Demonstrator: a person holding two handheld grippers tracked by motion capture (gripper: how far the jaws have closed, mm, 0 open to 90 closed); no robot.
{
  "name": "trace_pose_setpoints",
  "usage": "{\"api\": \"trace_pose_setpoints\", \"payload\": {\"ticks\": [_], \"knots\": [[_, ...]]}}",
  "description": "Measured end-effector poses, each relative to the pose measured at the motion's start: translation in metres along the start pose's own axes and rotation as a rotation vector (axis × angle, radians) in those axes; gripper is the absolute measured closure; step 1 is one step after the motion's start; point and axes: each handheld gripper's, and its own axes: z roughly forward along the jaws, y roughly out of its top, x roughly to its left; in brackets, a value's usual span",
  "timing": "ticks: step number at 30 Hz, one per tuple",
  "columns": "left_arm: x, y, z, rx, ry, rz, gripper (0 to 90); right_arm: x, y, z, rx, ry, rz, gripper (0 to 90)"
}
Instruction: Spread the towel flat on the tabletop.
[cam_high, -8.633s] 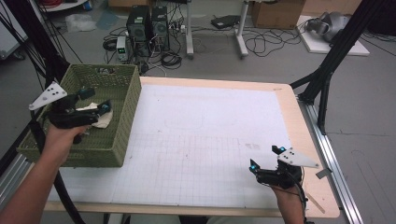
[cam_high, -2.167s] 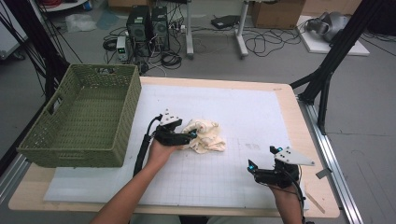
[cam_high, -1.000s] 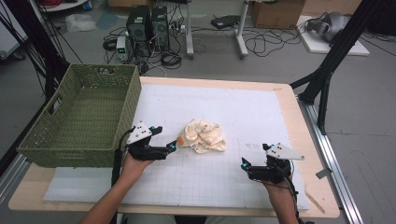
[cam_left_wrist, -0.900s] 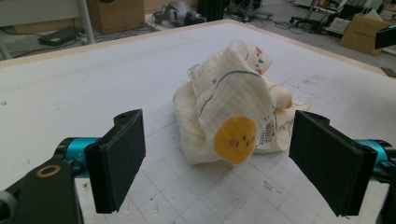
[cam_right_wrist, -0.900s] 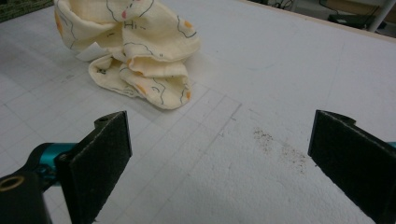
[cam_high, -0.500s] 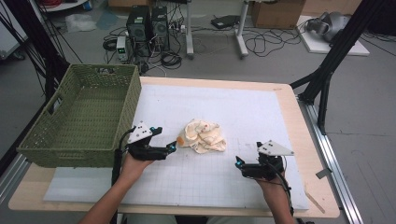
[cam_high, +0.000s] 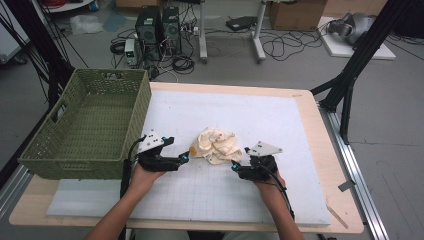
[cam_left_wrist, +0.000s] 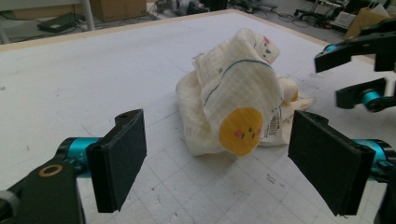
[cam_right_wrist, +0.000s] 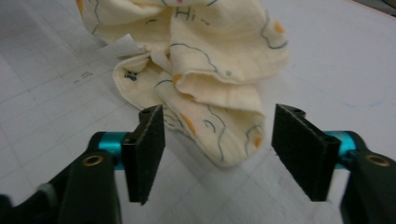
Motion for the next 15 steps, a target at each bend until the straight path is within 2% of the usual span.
{"api": "trace_pose_setpoints", "payload": {"ticks": [3, 5, 9, 12, 15], "knots": [[0.001, 0.000, 0.000, 0.002, -0.001, 0.006, 21.1, 0.005, 0.003, 0.016, 0.024, 0.016, -0.040, 44.5], [0.001, 0.000, 0.000, 0.001, 0.005, 0.003, 23.2, 0.008, 0.004, 0.020, 0.025, 0.008, -0.070, 51.7], [0.001, 0.000, 0.000, 0.005, 0.005, 0.003, 23.2, 0.008, 0.005, 0.024, 0.024, 0.014, -0.065, 61.7], [0.001, -0.001, 0.001, 0.009, 0.003, 0.005, 24.4, 0.006, 0.003, 0.031, 0.060, 0.017, -0.061, 67.8], [0.002, -0.001, 0.002, 0.015, 0.004, -0.001, 24.6, 0.003, 0.004, 0.034, 0.072, 0.051, -0.027, 79.3]]}}
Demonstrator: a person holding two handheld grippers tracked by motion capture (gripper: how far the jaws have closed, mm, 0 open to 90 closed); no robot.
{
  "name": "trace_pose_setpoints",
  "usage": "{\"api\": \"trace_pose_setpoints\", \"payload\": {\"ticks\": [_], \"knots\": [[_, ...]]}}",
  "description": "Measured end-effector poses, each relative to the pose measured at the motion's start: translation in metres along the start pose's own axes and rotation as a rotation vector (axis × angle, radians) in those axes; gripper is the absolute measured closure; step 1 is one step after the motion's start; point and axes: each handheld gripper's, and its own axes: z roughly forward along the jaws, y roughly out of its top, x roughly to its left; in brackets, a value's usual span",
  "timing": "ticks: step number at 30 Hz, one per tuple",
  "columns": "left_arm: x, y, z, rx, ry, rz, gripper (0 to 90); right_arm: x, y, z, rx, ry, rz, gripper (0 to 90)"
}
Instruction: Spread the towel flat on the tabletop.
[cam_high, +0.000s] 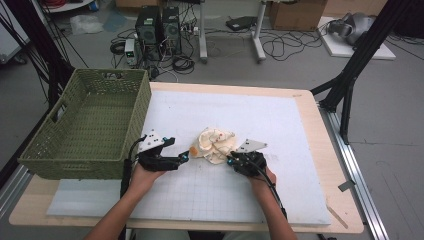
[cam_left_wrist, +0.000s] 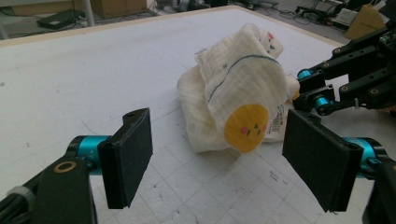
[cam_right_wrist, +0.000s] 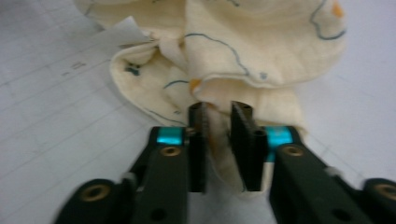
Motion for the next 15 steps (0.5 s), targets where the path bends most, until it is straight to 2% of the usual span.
{"api": "trace_pose_setpoints", "payload": {"ticks": [3, 7, 9, 15], "knots": [[0.001, 0.000, 0.000, 0.002, 0.000, -0.002, 25.7, 0.003, 0.001, 0.000, 0.010, 0.020, -0.011, 85.9], [0.002, 0.000, -0.001, 0.002, 0.003, -0.008, 27.4, 0.007, 0.001, -0.007, 0.030, 0.063, -0.013, 86.1], [0.002, -0.001, -0.001, 0.009, 0.008, -0.006, 29.3, 0.013, 0.001, -0.012, 0.030, 0.103, -0.021, 86.1], [0.002, 0.000, -0.001, 0.008, 0.007, 0.000, 31.6, 0.027, -0.003, -0.033, 0.023, 0.171, -0.032, 86.1]]}}
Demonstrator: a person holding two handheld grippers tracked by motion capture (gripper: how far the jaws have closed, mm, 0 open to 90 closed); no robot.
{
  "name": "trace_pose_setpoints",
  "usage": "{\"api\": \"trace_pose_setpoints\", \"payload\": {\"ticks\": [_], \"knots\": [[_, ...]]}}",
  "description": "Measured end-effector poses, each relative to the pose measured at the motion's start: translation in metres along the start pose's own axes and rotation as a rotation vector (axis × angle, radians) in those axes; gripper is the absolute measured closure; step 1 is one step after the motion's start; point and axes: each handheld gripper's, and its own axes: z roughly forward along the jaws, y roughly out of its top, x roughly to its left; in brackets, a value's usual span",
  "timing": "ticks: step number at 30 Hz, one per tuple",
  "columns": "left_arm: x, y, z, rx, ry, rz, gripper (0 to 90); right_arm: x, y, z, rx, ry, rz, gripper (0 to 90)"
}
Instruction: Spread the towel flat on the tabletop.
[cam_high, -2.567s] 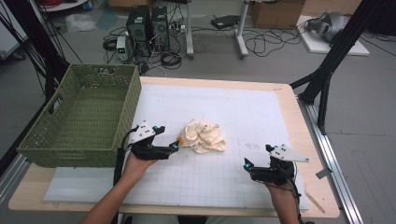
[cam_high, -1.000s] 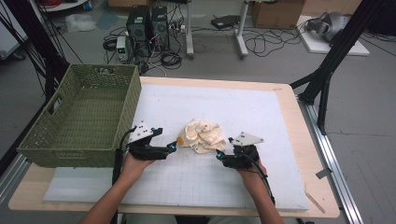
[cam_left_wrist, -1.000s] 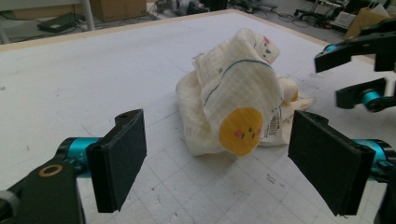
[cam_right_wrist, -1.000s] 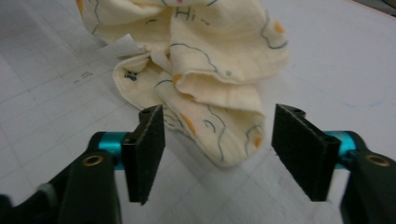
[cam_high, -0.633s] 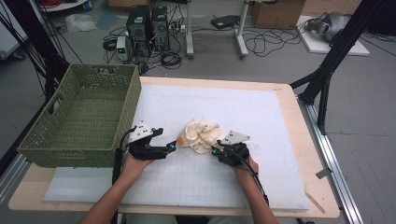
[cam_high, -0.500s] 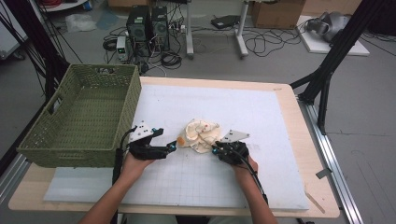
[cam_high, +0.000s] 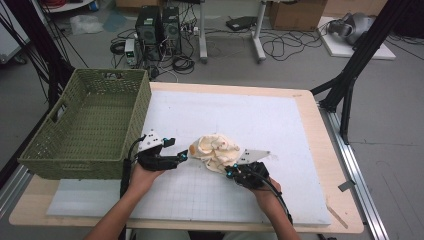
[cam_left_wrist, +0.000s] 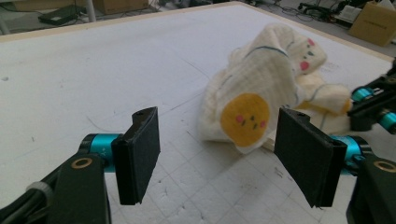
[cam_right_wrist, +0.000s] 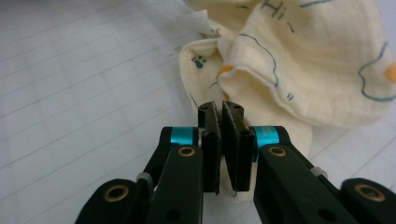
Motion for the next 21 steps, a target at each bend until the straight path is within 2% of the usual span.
{"api": "trace_pose_setpoints", "payload": {"ticks": [7, 9, 11, 13, 15, 16, 18, 21], "knots": [[-0.001, 0.000, 0.001, 0.009, -0.021, 0.011, 36.6, 0.014, -0.010, -0.020, -0.013, 0.056, -0.018, 85.6], [-0.002, -0.001, 0.002, 0.010, -0.025, 0.012, 37.6, 0.015, -0.013, -0.024, -0.013, 0.064, -0.015, 80.1], [-0.002, -0.001, 0.002, 0.011, -0.030, 0.011, 37.8, 0.015, -0.013, -0.030, -0.047, 0.078, 0.004, 71.2], [-0.001, -0.001, 0.002, 0.014, -0.027, 0.013, 37.9, 0.012, -0.009, -0.042, -0.118, 0.069, 0.039, 65.2], [-0.002, -0.001, 0.002, 0.015, -0.028, 0.012, 37.9, 0.006, -0.005, -0.053, -0.177, 0.007, 0.059, 60.4], [-0.002, -0.001, 0.003, 0.014, -0.028, 0.011, 38.2, 0.001, -0.003, -0.056, -0.188, -0.029, 0.080, 60.1], [-0.002, -0.001, 0.003, 0.016, -0.031, 0.013, 38.9, -0.012, 0.001, -0.059, -0.200, -0.112, 0.127, 58.9], [-0.002, -0.001, 0.003, 0.014, -0.034, 0.015, 39.5, -0.030, 0.005, -0.053, -0.202, -0.171, 0.180, 55.8]]}}
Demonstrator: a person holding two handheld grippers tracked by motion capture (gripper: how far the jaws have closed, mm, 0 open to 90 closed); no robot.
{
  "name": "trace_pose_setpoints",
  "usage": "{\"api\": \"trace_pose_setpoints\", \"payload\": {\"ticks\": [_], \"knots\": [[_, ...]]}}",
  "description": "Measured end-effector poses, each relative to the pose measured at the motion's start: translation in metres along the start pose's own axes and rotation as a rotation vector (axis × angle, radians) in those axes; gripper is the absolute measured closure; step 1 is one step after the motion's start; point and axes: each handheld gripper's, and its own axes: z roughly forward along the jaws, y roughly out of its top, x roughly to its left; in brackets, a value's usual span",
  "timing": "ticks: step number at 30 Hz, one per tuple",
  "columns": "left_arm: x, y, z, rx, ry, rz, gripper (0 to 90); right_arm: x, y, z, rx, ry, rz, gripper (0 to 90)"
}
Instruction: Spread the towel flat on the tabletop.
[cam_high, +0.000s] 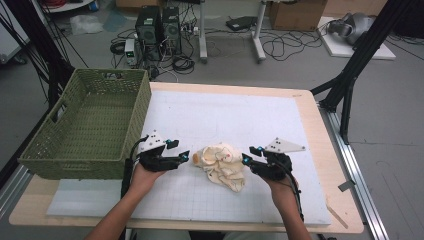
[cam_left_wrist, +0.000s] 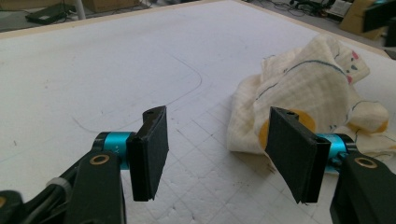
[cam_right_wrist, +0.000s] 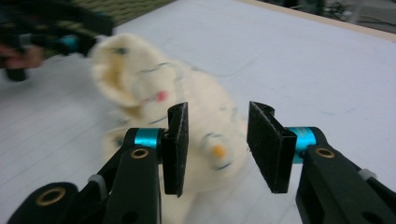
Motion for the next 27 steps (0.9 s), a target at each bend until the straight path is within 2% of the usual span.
{"api": "trace_pose_setpoints", "payload": {"ticks": [3, 7, 11, 13, 15, 18, 21, 23, 27], "knots": [[0.001, 0.000, 0.000, -0.001, -0.001, -0.005, 39.9, -0.007, 0.002, 0.019, 0.032, -0.032, -0.017, 53.0], [0.001, 0.000, -0.001, -0.001, 0.001, -0.008, 40.4, -0.003, 0.003, 0.045, 0.093, 0.008, -0.033, 50.9], [0.001, 0.000, -0.001, -0.001, -0.002, -0.003, 41.3, 0.005, -0.003, 0.063, 0.190, 0.036, -0.090, 50.8], [0.001, 0.000, -0.001, -0.001, -0.005, -0.002, 41.6, 0.012, -0.007, 0.068, 0.242, 0.041, -0.155, 57.1], [0.001, 0.000, 0.000, 0.002, -0.011, -0.002, 42.4, 0.017, -0.010, 0.067, 0.242, 0.050, -0.182, 72.6], [0.000, 0.000, 0.000, 0.006, -0.014, -0.001, 42.7, 0.023, -0.010, 0.061, 0.229, 0.027, -0.236, 85.5], [-0.001, 0.000, 0.001, 0.009, -0.019, 0.003, 43.1, 0.023, -0.009, 0.051, 0.205, 0.008, -0.251, 87.3], [-0.001, 0.000, 0.000, 0.009, -0.018, 0.000, 43.4, 0.021, -0.008, 0.041, 0.177, -0.032, -0.250, 87.5], [0.000, -0.001, 0.001, 0.010, -0.020, -0.003, 43.7, 0.013, -0.008, 0.017, 0.159, -0.172, -0.280, 87.4]]}}
